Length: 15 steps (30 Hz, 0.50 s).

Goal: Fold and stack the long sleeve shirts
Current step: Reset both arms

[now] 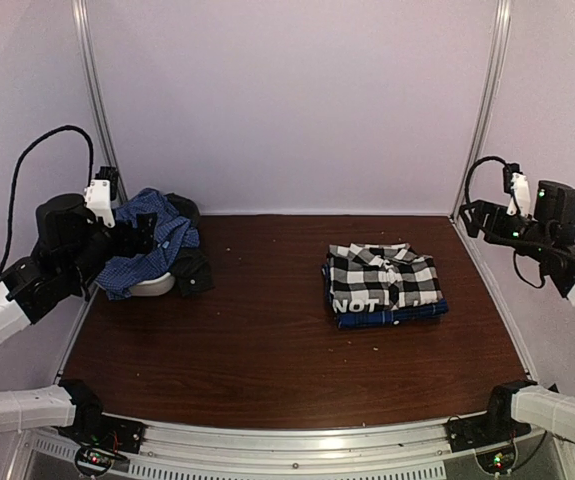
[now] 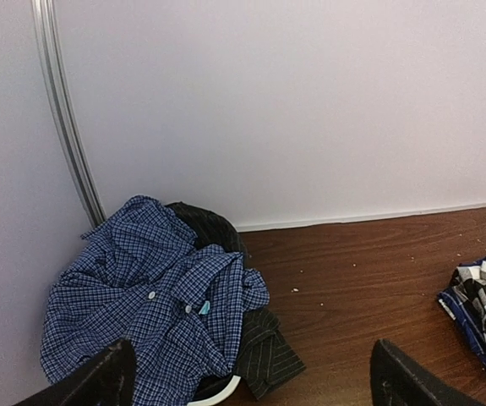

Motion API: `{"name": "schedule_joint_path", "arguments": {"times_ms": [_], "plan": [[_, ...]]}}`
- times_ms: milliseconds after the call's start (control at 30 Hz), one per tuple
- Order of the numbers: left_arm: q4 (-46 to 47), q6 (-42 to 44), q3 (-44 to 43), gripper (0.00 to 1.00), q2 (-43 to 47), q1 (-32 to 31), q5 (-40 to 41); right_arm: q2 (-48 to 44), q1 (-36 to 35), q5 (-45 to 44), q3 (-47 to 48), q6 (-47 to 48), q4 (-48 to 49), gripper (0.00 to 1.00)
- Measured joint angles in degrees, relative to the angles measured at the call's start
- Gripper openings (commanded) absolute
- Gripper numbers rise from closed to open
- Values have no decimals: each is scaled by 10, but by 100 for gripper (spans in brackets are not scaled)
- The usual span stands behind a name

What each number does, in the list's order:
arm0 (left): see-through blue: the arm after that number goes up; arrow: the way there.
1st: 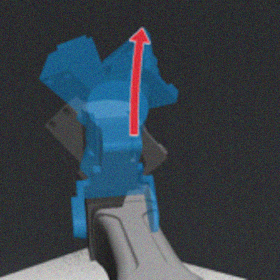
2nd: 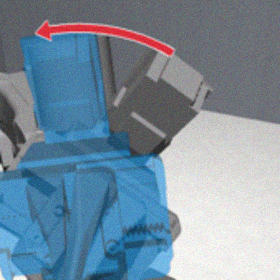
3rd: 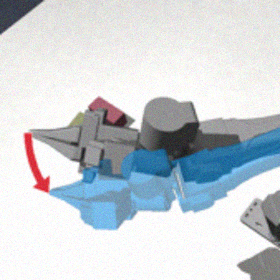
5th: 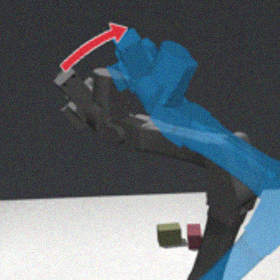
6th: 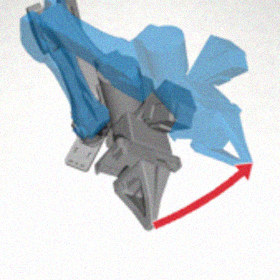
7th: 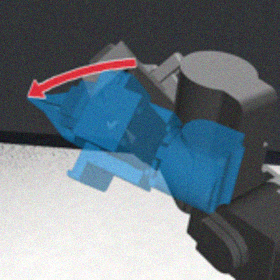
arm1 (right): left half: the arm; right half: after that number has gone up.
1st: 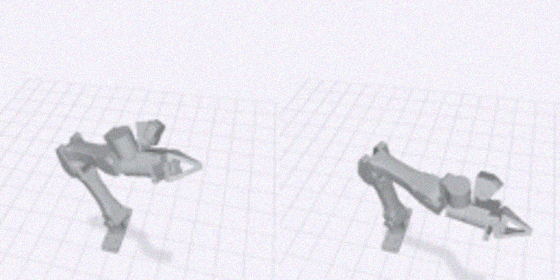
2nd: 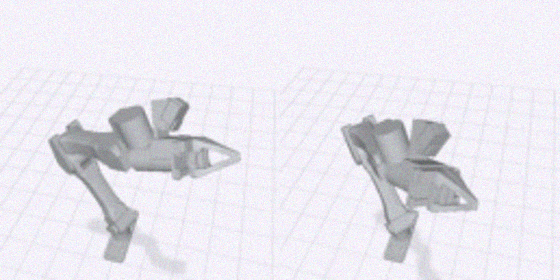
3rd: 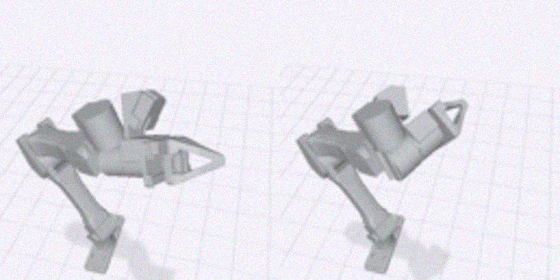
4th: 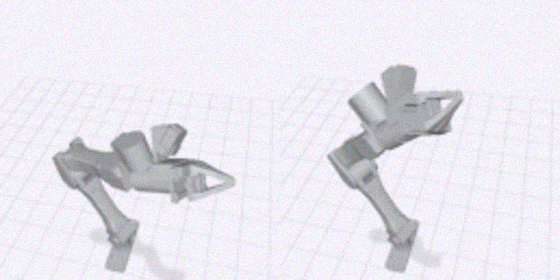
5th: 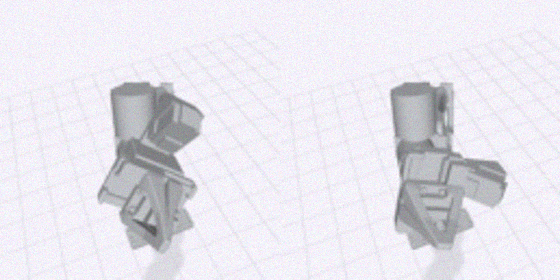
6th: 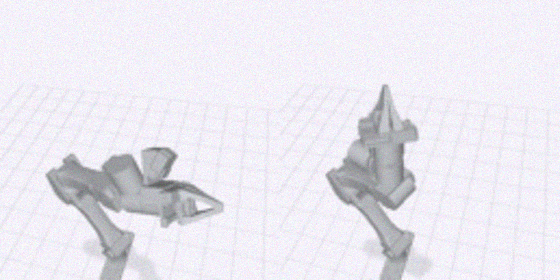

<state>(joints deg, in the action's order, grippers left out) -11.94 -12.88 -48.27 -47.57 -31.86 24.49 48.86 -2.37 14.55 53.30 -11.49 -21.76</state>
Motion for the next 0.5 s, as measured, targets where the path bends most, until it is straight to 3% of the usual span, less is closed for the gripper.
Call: {"name": "schedule_joint_path", "arguments": {"times_ms": [500], "plan": [[14, 0, 0, 98, -2, 2, -16, -4, 0, 0, 0, 10, 6, 100]]}}
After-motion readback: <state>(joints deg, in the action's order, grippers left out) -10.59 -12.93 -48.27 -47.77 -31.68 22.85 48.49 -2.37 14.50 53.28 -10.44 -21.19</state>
